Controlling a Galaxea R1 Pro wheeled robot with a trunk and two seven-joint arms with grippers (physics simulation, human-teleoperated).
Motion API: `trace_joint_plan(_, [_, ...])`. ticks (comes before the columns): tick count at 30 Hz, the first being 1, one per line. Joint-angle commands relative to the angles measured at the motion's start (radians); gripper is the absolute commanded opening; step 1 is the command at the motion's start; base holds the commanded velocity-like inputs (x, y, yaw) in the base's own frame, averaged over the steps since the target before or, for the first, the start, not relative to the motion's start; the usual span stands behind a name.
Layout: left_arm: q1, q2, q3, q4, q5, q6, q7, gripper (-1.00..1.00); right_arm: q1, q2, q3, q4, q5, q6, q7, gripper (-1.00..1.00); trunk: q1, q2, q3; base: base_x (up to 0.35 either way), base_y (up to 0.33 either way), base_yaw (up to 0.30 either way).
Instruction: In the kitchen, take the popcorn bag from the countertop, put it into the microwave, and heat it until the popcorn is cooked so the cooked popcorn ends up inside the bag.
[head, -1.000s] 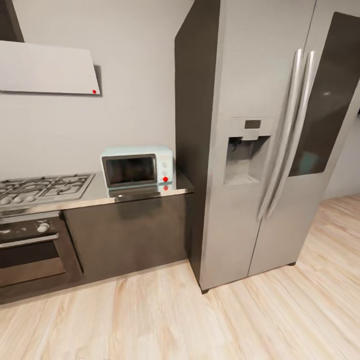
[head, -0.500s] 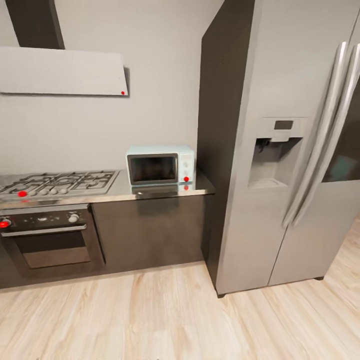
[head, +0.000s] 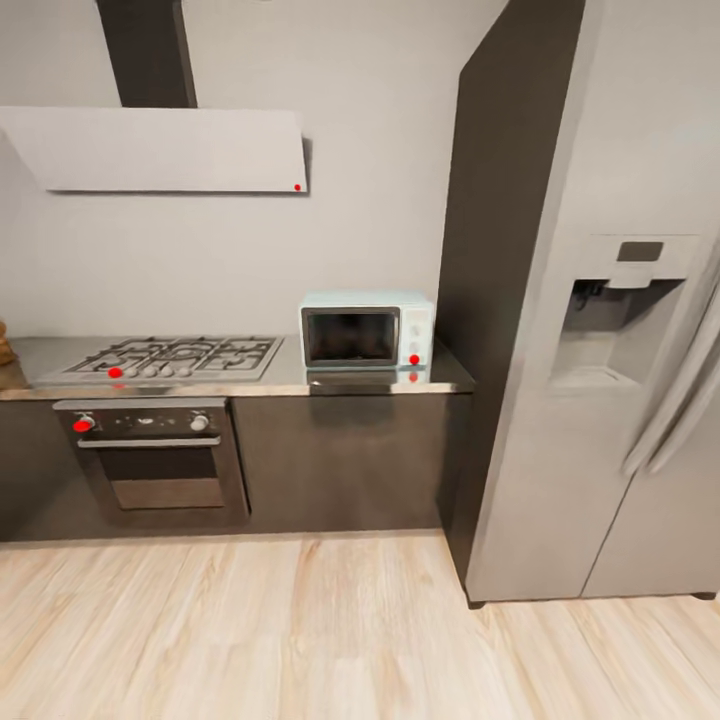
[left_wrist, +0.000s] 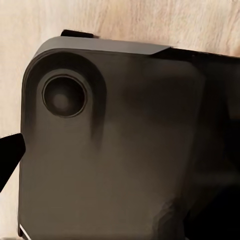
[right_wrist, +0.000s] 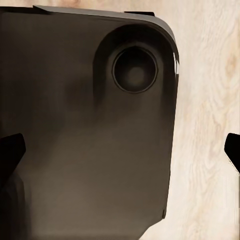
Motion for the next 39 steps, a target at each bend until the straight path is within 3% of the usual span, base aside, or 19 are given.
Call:
trace_joint_plan(1, [0.0,0.0,0.002,-0.001,0.008,-0.002,0.0,1.0,0.0,0.0,0.001,0.0,0.001,-0.003,0.0,1.0,0.0,0.0,-0.001,0.0,0.0,0.269])
trace_joint_plan(10, [0.0,-0.001,0.002,-0.001,0.008,-0.002,0.0,1.0,0.0,0.0,-0.002,0.0,-0.001,-0.004,-0.001,1.0,0.0,0.0,-0.001,0.0,0.0,0.264])
trace_joint_plan(27, [0.001,-0.002,0.002,-0.001,0.006,-0.002,-0.002,1.0,0.0,-0.002,0.0,0.0,0.0,-0.002,0.0,1.0,0.0,0.0,-0.001,0.002,0.0,0.005])
trace_joint_plan(39, [0.0,-0.002,0.002,-0.001,0.005,-0.002,-0.002,1.0,0.0,-0.003,0.001,0.0,0.001,-0.003,0.0,1.0,0.0,0.0,-0.001,0.255,0.0,0.0])
